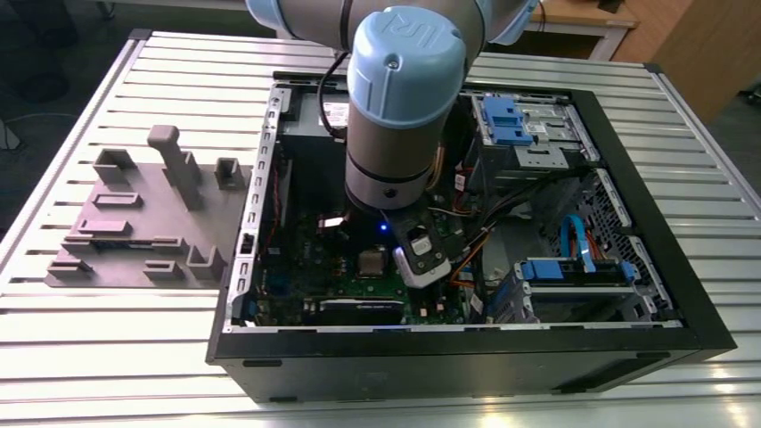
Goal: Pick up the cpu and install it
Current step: 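Place the cpu into insertion slot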
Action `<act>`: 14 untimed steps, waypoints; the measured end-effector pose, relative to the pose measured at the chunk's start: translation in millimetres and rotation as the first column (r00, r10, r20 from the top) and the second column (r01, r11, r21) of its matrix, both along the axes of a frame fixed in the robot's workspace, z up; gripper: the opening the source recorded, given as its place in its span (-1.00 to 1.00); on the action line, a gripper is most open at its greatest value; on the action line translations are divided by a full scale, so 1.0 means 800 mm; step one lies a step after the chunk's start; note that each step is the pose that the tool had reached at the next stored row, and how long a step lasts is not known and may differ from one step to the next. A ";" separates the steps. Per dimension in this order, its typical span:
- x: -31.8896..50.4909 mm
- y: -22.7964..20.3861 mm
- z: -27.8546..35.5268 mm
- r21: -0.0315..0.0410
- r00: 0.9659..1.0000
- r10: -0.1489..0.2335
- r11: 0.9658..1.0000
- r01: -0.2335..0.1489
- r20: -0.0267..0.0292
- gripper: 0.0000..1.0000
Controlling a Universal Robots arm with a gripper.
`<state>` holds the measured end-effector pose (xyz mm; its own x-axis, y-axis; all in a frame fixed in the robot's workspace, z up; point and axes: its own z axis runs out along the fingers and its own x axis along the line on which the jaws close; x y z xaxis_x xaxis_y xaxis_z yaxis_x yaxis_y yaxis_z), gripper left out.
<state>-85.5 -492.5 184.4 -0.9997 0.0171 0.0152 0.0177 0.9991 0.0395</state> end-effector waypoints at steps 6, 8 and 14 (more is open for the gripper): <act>0.000 0.0001 -0.0002 0.000 1.000 0.000 1.000 0.000 0.000 0.07; 0.000 0.0001 0.0004 0.000 1.000 0.000 1.000 0.000 0.000 0.07; 0.000 0.0001 0.0051 0.000 1.000 0.000 1.000 0.000 0.000 0.07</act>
